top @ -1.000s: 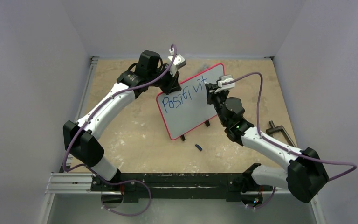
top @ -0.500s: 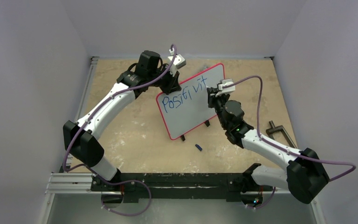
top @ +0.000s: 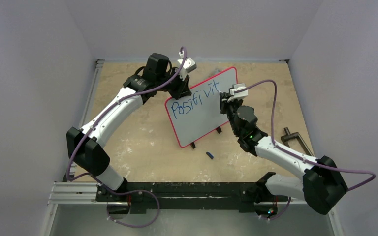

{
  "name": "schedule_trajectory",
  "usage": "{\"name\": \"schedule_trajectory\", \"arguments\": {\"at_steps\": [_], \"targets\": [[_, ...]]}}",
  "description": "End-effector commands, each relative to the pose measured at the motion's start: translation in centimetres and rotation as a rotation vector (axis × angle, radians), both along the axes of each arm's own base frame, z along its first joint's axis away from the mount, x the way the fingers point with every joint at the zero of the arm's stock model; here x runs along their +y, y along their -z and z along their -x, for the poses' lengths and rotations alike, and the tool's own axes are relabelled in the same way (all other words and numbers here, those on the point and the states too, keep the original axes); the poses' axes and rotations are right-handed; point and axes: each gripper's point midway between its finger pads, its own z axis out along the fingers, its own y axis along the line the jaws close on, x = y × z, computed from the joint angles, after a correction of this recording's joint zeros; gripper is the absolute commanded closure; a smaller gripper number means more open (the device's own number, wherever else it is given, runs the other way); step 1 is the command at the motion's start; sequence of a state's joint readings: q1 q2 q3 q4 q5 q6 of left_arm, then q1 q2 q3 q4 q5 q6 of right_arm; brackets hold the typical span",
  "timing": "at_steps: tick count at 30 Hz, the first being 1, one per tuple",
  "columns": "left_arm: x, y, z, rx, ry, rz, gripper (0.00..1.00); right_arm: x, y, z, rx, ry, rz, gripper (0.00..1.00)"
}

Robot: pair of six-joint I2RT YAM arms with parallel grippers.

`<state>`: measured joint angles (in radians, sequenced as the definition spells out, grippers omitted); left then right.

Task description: Write a sentence on the whiteboard

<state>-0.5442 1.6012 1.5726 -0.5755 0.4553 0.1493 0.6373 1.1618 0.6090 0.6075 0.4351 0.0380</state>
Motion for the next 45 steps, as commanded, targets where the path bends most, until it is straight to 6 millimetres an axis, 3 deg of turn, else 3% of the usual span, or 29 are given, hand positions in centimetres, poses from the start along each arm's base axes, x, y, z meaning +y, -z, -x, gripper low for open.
{"name": "schedule_trajectory", "arguments": {"at_steps": [1, 15, 29, 45], "targets": [[1.5, 4.5, 2.5, 0.068, 0.061, -0.164, 1.00, -0.3, -1.4, -0.5, -0.024, 0.024, 0.017, 1.00], [1.4, 4.5, 2.5, 0.067, 0.063, -0.163, 1.00, 0.0, -4.2, -1.4, -0.074, 0.036, 0.041, 1.00], [1.4, 4.6, 2.4, 0.070, 0.062, -0.163, 1.00, -1.9, -7.3, 1.3, -0.118, 0.040, -0.037, 1.00], [1.3, 4.6, 2.5, 0.070, 0.067, -0.163, 1.00, -1.5, -7.4, -0.5, -0.135, 0.062, 0.007, 1.00]]}}
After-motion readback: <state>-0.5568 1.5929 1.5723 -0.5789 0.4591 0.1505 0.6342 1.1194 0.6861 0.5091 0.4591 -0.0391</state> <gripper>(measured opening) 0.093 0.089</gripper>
